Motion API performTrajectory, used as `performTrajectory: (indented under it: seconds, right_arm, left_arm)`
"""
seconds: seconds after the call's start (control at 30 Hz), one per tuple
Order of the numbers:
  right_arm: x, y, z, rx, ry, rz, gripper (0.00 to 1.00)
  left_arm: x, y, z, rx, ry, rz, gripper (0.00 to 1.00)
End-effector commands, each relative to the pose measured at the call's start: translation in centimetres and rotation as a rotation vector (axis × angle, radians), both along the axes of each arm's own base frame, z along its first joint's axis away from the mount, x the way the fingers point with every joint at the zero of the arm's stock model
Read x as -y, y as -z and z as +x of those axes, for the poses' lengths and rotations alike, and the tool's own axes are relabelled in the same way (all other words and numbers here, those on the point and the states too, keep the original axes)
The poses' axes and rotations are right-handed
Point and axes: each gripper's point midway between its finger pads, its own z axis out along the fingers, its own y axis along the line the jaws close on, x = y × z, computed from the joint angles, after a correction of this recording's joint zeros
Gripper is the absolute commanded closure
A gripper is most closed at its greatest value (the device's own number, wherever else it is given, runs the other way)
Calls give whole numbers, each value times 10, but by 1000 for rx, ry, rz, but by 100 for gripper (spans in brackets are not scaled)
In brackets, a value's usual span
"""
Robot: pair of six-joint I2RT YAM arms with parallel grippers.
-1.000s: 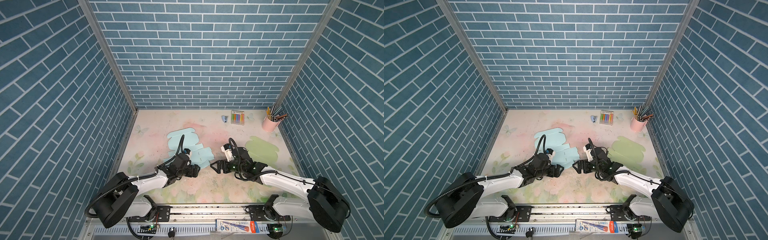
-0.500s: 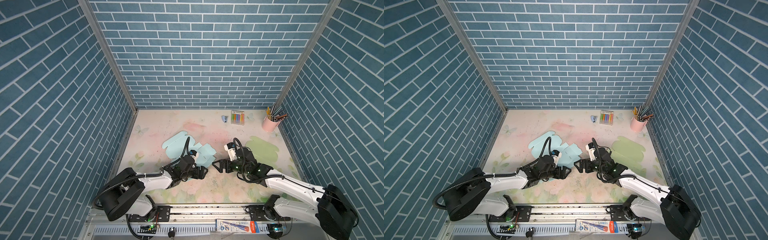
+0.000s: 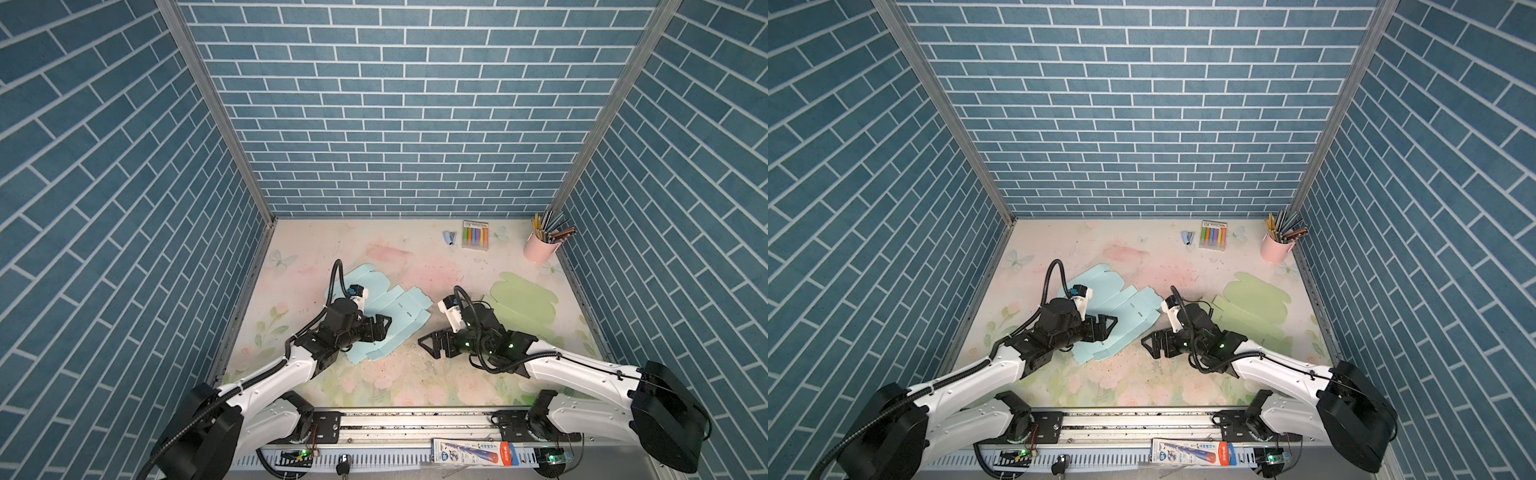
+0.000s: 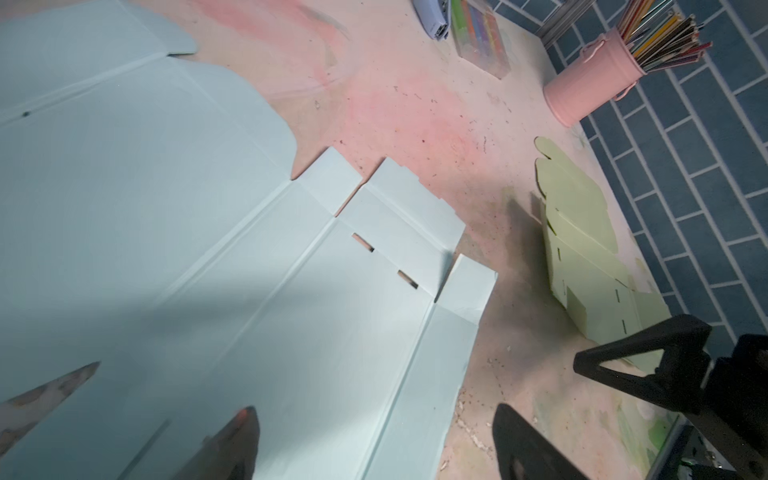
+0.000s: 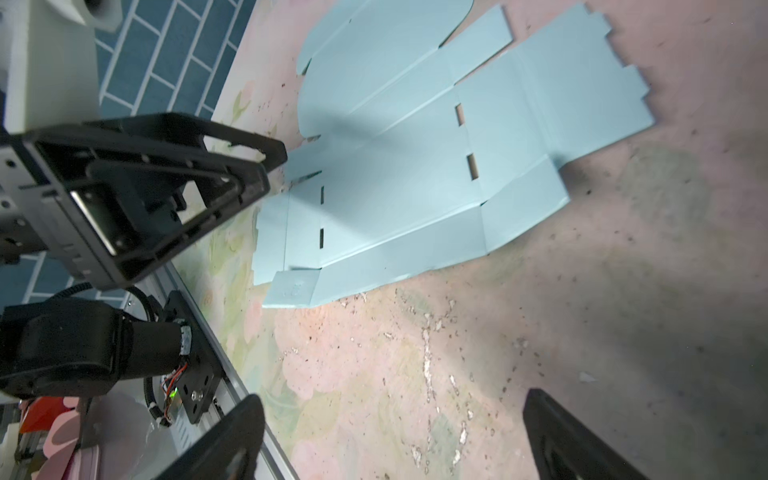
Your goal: Fold the paper box
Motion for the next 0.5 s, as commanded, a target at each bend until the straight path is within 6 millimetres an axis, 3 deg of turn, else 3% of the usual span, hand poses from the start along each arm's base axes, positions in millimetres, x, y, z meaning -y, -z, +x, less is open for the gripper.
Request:
performTrajectory:
  seconds: [0.0,0.27,0.47]
  right_arm:
    - [-14,-1,-5,-33,0,22,3]
    - [-29,15,-11,-77,-32,27,6]
    - [-38,15,-3,-111,-5,93,13]
  left_arm:
    - [-9,22,-13,-67,16,42,12]
    - [-8,40,-19,-107,17,29,12]
    - [-4,53,-36,-142,43,18,22]
